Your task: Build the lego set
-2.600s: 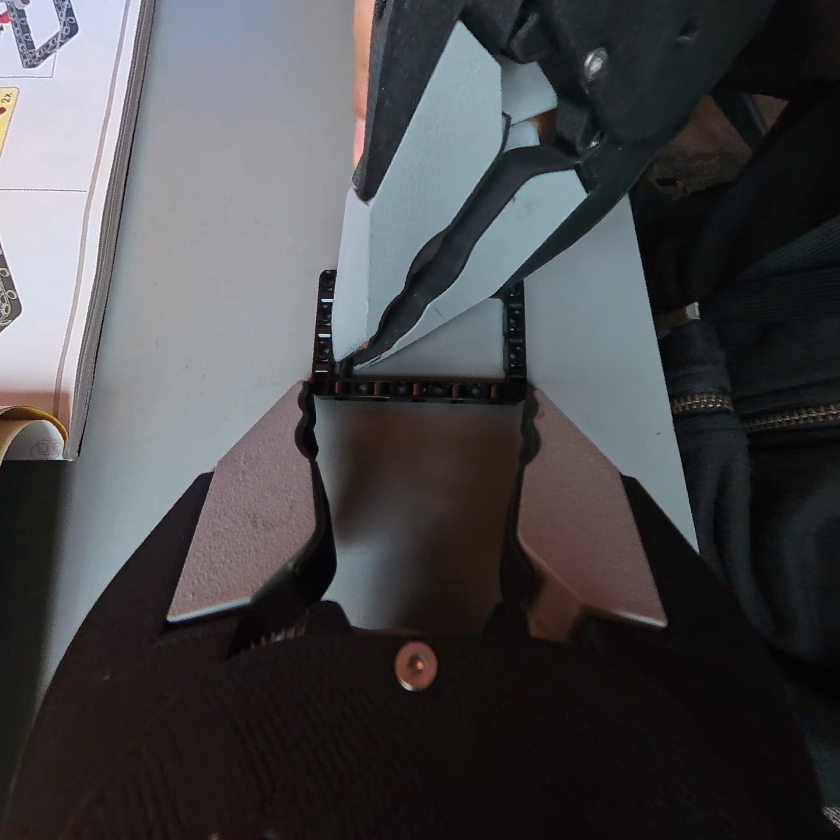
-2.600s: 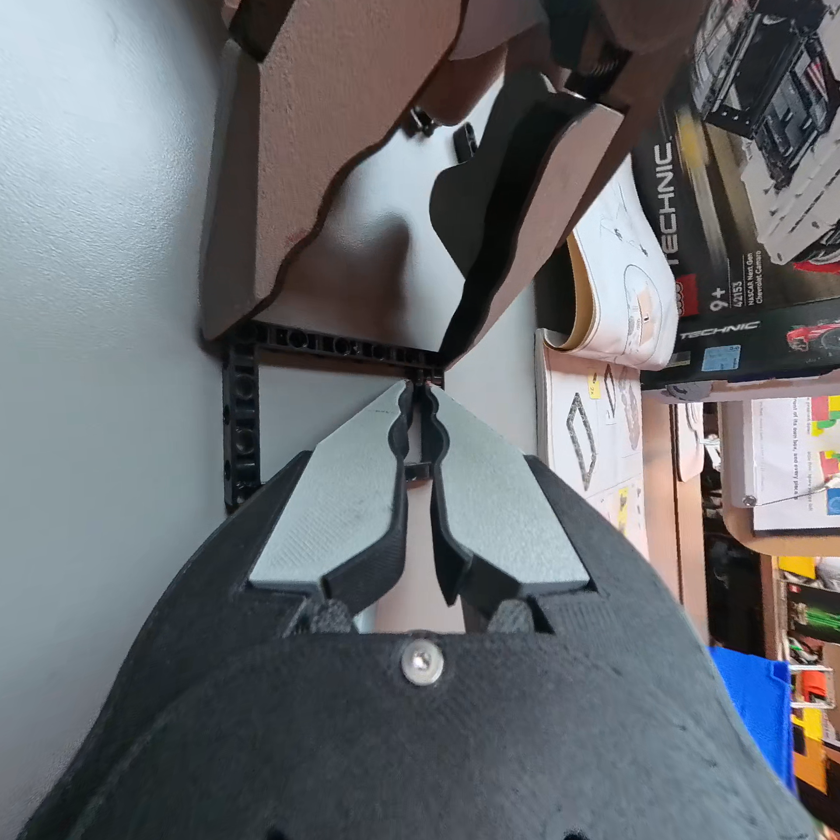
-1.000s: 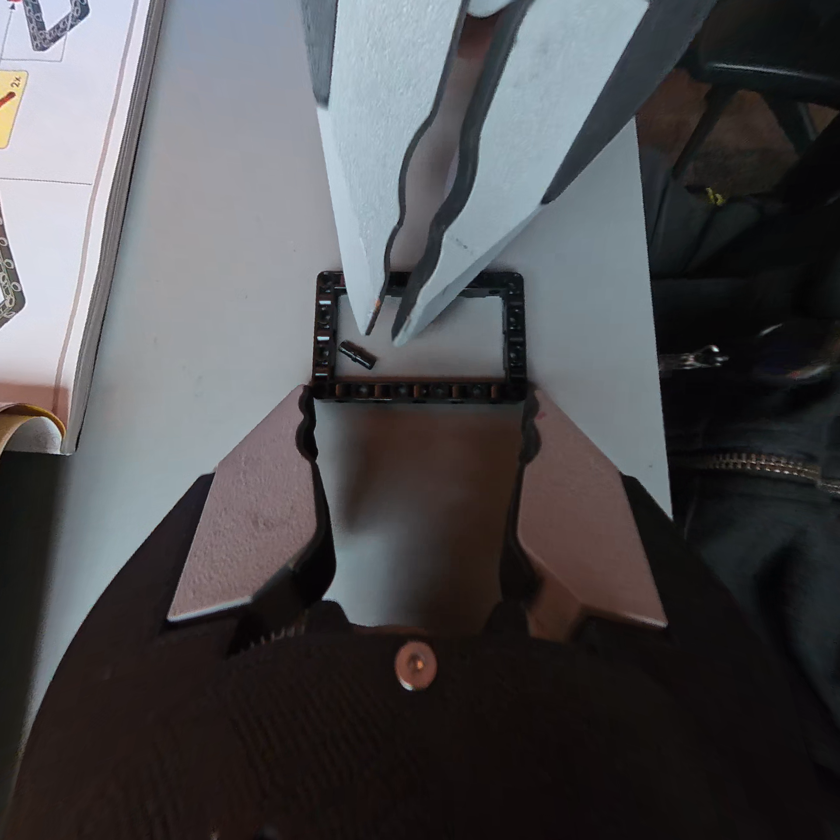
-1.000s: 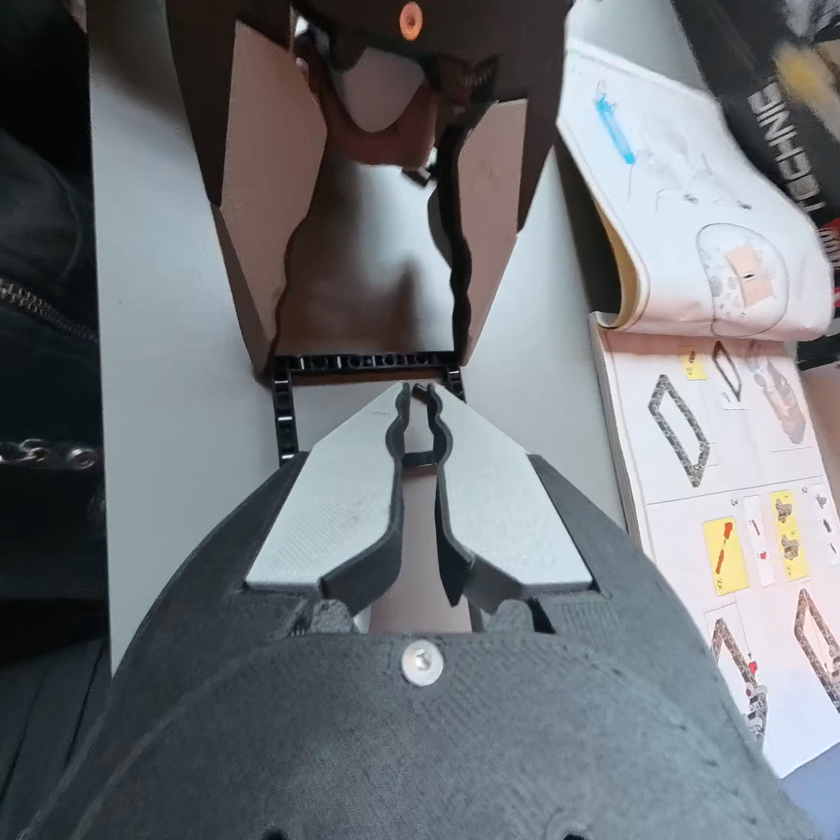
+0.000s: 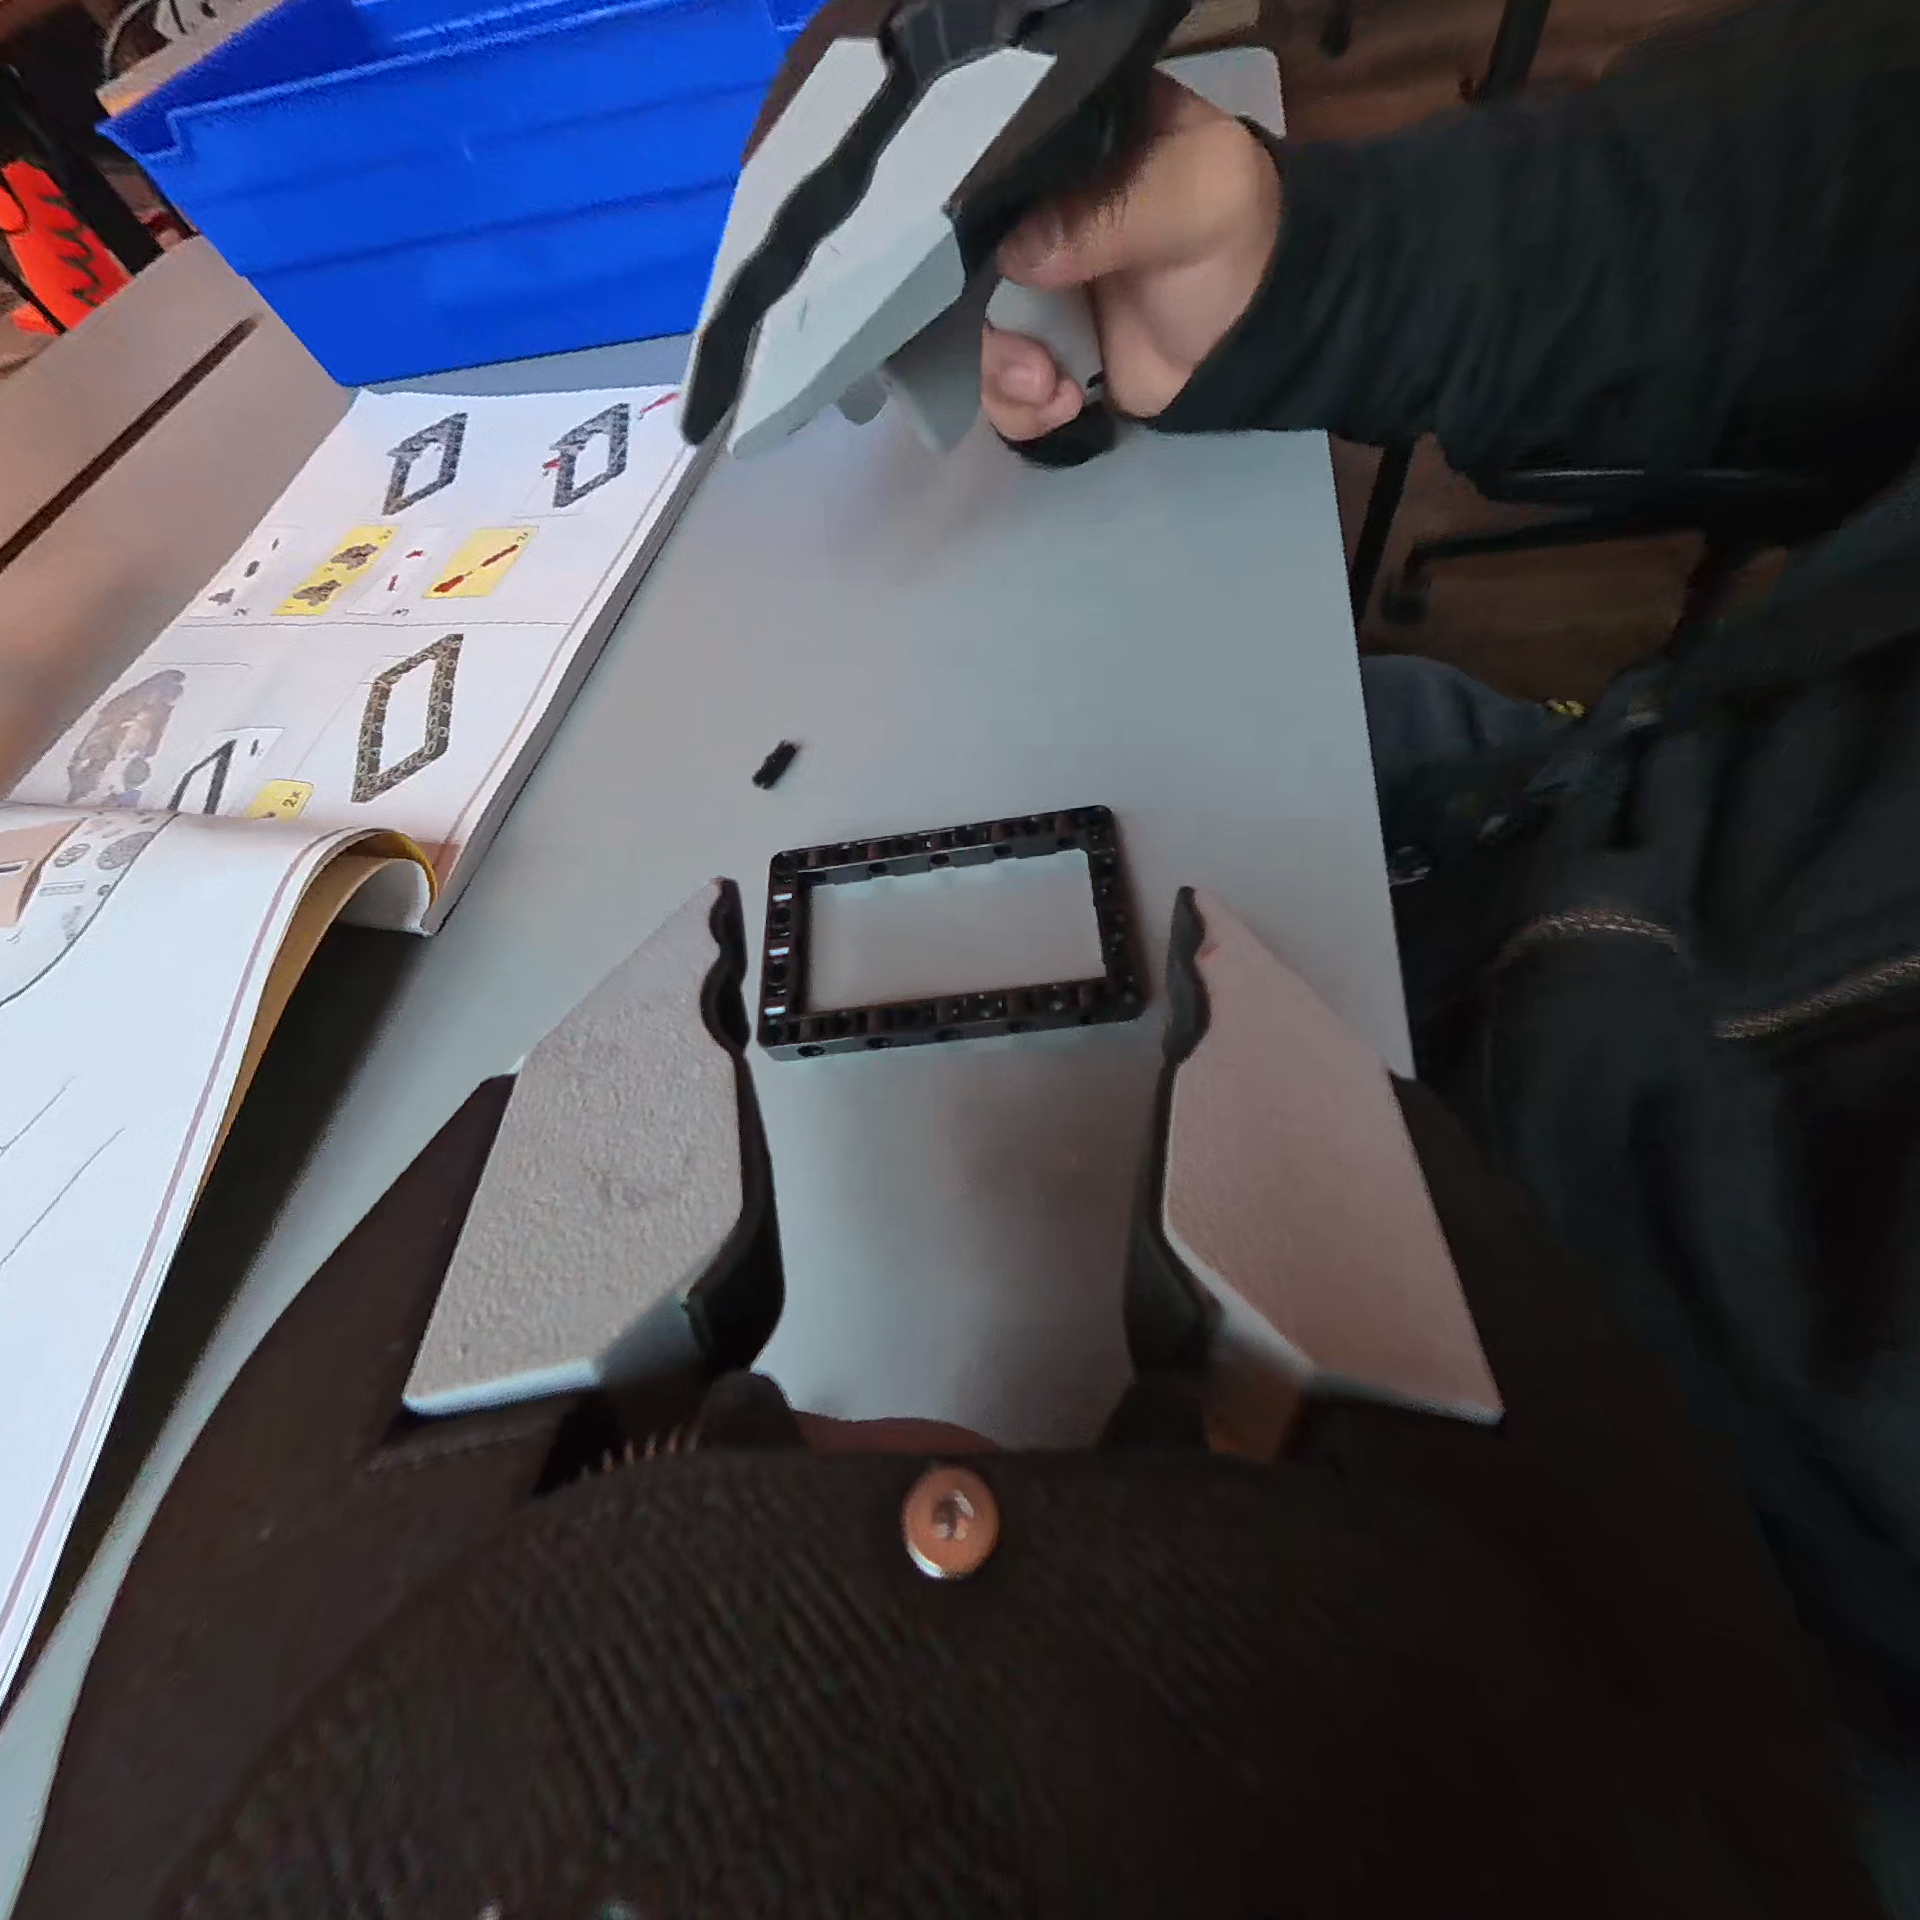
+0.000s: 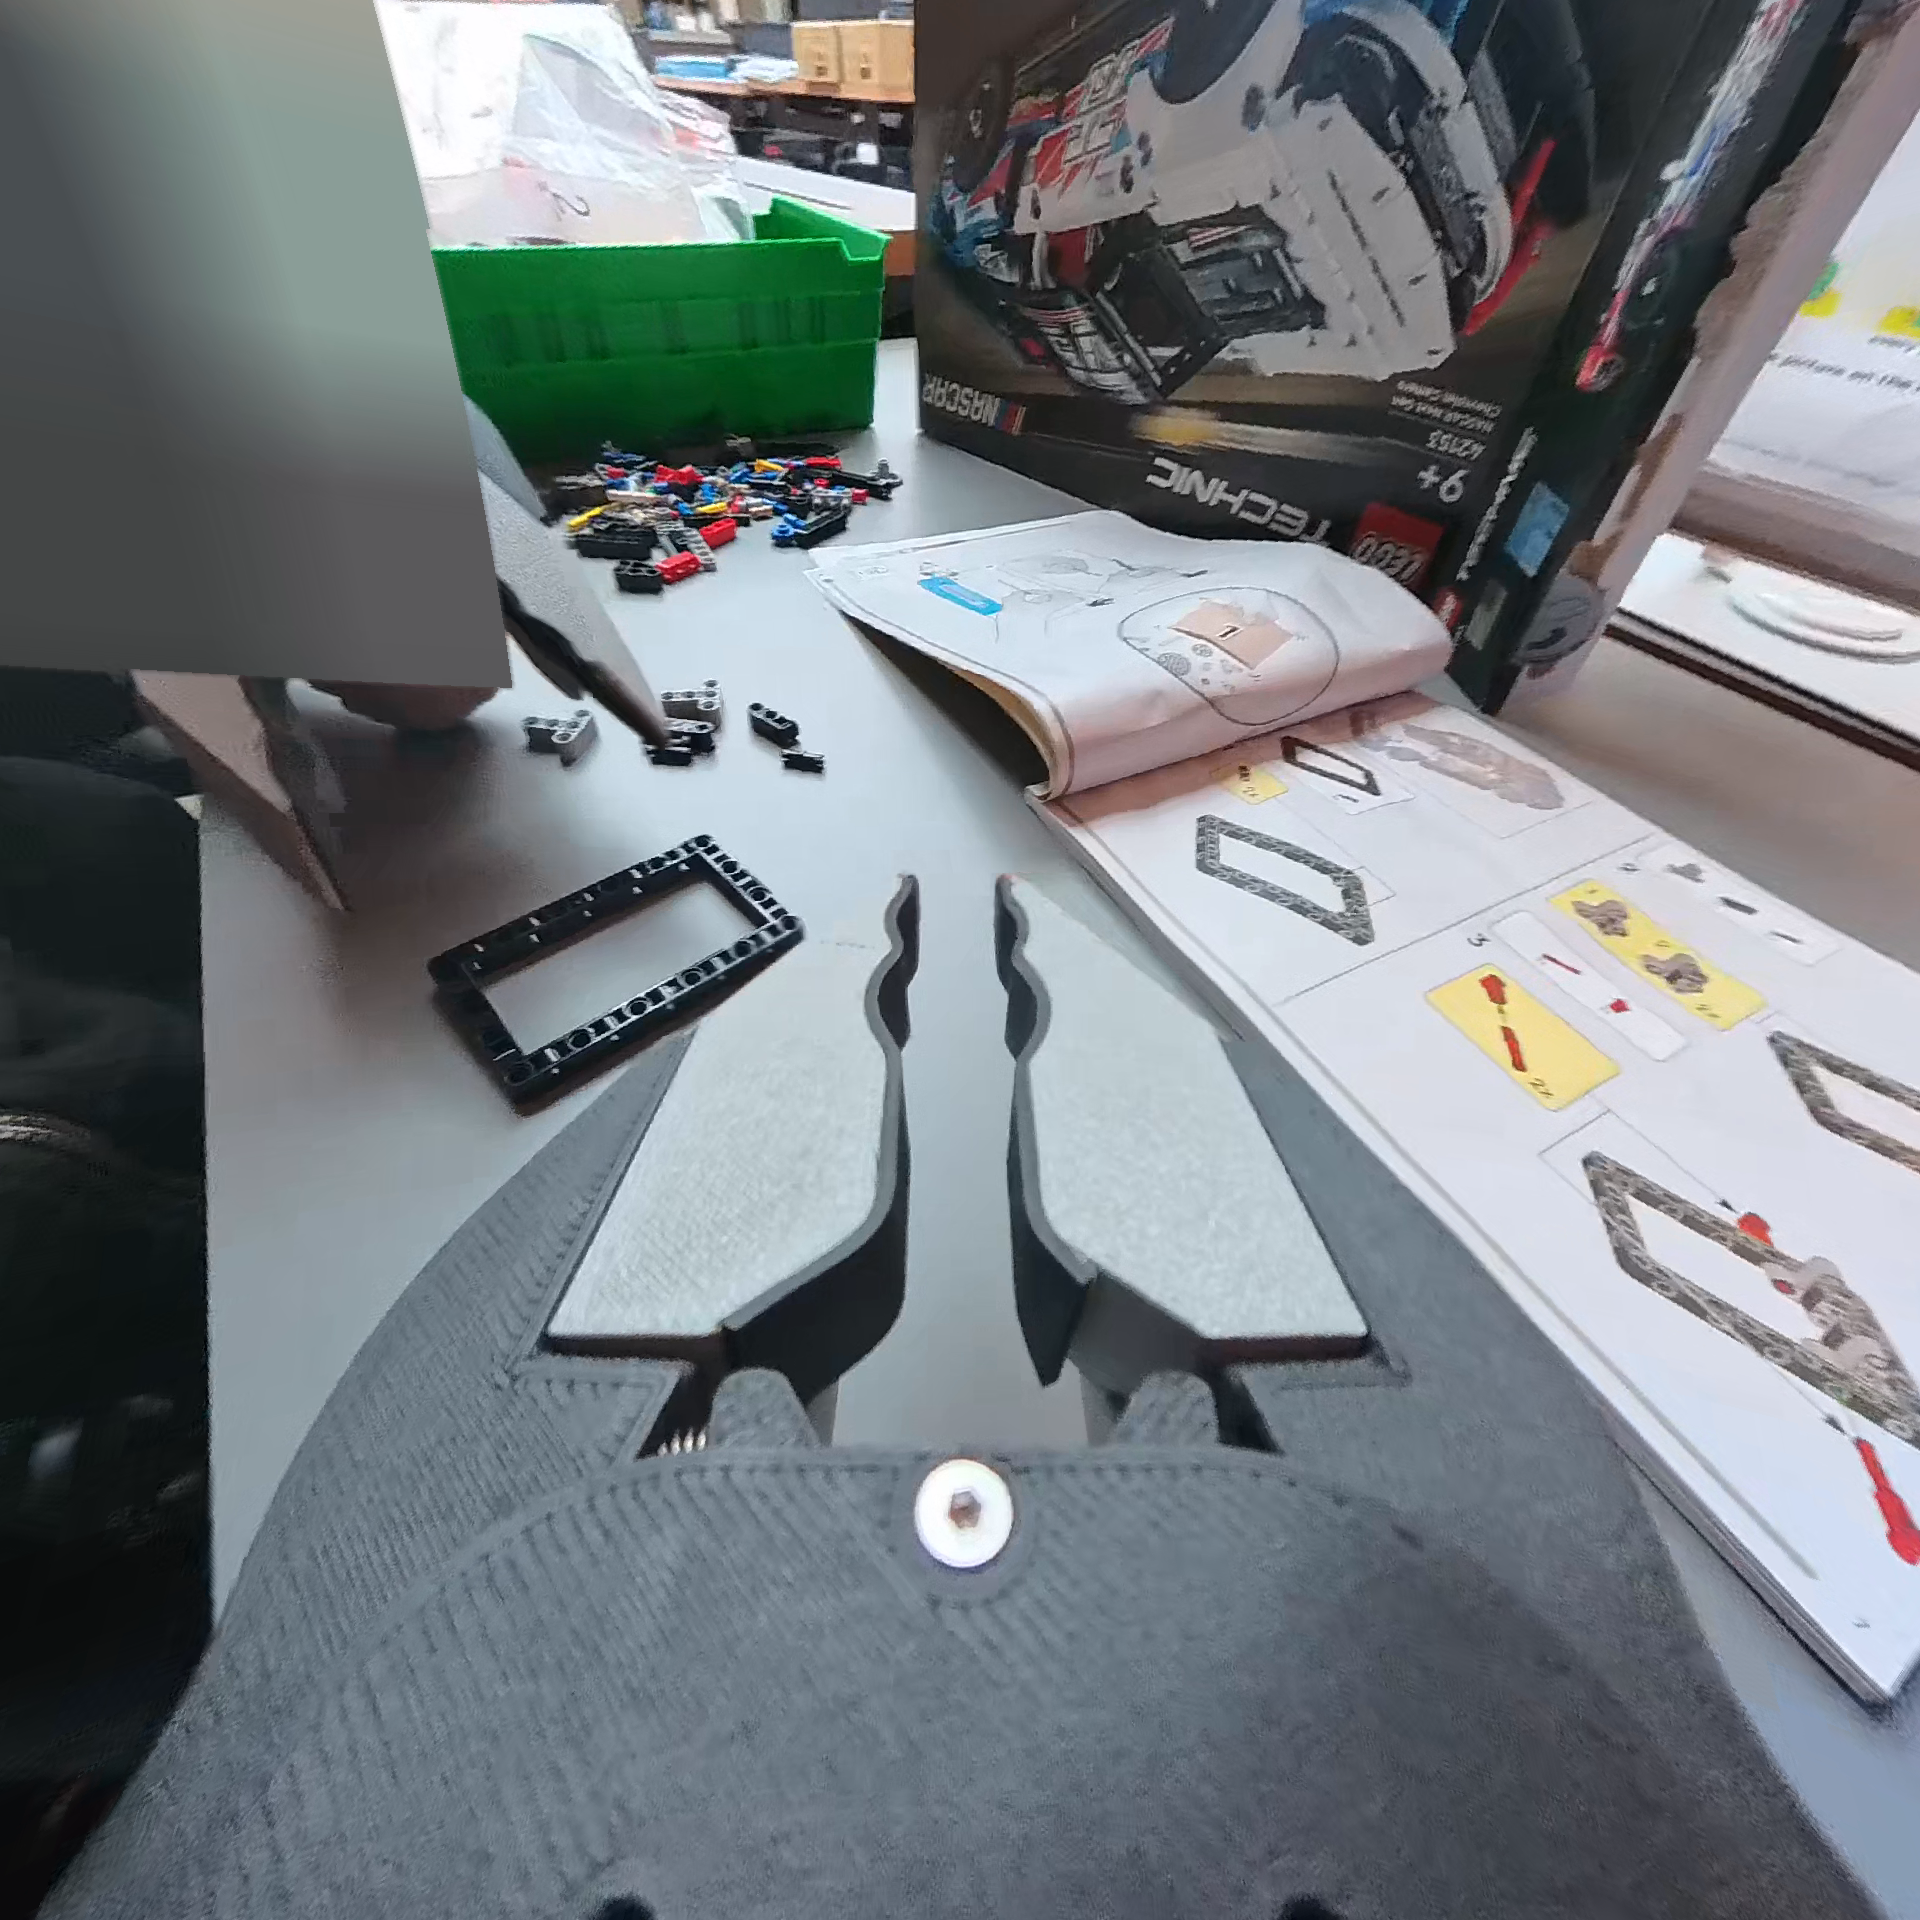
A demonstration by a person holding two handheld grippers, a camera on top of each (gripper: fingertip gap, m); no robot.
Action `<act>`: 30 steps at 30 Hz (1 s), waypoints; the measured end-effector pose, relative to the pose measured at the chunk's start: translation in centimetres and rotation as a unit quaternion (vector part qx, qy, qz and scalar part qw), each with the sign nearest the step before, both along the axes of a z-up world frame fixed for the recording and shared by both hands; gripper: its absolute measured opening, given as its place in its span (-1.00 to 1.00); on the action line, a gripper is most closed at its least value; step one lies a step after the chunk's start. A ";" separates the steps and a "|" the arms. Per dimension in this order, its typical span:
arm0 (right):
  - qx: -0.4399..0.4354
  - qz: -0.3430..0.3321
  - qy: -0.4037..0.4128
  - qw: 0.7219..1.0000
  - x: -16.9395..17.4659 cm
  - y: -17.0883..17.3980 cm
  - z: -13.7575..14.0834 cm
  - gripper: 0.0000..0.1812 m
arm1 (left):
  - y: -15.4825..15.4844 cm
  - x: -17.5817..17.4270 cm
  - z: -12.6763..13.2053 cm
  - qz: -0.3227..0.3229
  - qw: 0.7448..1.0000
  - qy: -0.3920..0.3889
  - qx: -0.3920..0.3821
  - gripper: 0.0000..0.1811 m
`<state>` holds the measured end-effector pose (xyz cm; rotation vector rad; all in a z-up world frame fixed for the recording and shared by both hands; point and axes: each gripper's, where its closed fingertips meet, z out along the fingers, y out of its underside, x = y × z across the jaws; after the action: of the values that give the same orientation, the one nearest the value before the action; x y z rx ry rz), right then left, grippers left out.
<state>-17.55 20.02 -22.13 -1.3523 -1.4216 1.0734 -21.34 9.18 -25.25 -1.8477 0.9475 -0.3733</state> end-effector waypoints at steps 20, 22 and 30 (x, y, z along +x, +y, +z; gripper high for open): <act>-0.054 0.098 -0.104 0.988 -1.3 -1.8 -2.9 -0.70 | -0.2 -1.3 3.5 0.000 0.992 -0.095 0.082 -0.33; -0.045 0.091 -0.109 0.989 -1.4 -1.7 -3.1 -0.70 | -0.1 -1.7 3.7 0.015 0.991 -0.094 0.091 -0.31; -0.008 0.066 -0.130 0.989 -1.6 -0.9 -3.9 -0.72 | -0.3 -2.2 4.0 0.013 0.990 -0.101 0.097 -0.36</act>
<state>-19.11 19.14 -25.99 -1.4686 -1.7165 1.0201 -23.50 8.91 -21.29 -1.6114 0.7911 -0.4284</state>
